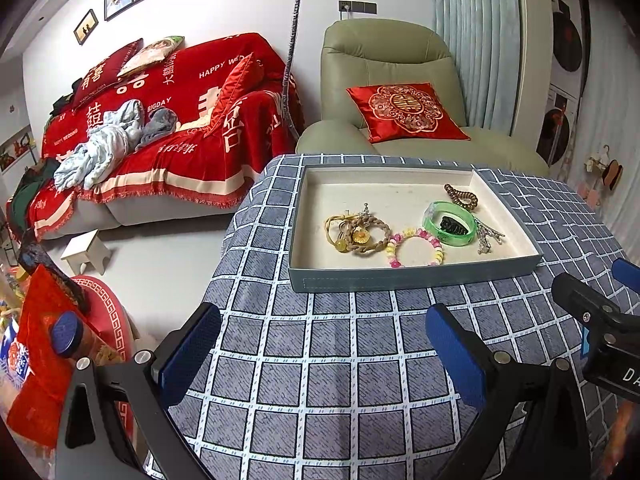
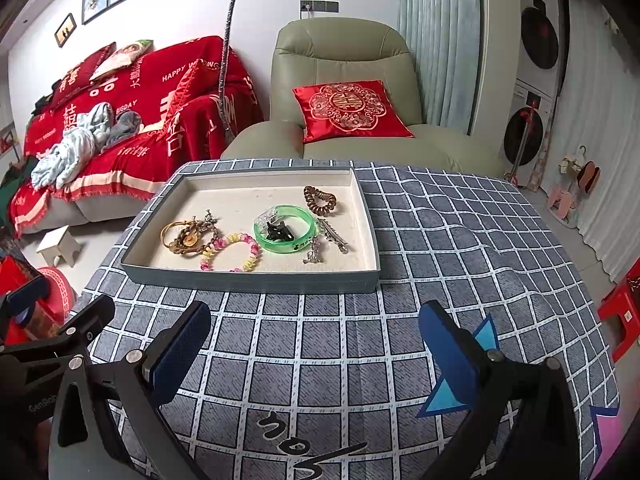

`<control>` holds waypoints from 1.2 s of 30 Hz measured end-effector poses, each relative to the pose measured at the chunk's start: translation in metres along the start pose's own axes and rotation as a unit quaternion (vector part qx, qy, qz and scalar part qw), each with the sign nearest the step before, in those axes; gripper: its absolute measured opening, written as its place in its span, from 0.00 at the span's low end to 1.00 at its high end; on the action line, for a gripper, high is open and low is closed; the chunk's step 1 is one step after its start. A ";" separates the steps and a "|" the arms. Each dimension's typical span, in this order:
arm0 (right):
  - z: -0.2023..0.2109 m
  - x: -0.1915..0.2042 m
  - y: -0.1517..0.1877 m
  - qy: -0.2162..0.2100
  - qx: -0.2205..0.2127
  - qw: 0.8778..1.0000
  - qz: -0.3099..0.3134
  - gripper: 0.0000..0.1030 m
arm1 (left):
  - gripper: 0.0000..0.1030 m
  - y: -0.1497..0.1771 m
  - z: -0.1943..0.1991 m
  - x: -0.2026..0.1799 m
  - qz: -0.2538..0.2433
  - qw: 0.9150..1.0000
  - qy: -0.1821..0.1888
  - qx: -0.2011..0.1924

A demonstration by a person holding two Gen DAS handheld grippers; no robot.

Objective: Organize jewelry

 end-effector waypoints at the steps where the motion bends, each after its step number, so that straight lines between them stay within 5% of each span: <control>1: 0.001 0.000 0.000 0.000 0.000 1.000 0.000 1.00 | 1.00 0.000 0.000 0.000 0.000 1.000 0.000 0.000; 36: 0.004 0.001 -0.002 -0.001 -0.003 1.000 -0.001 1.00 | 1.00 -0.003 0.003 0.001 0.004 1.000 0.001 -0.002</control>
Point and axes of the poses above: each gripper's, at about its wrist camera, not at the fingertips, and z roughly against the way its jaws point, x to its left, y to its underside, the point moved 2 cm from there along -z, roughly the way its jaws point, and after that the axes turned 7 degrees about y, right-handed, at the moved point
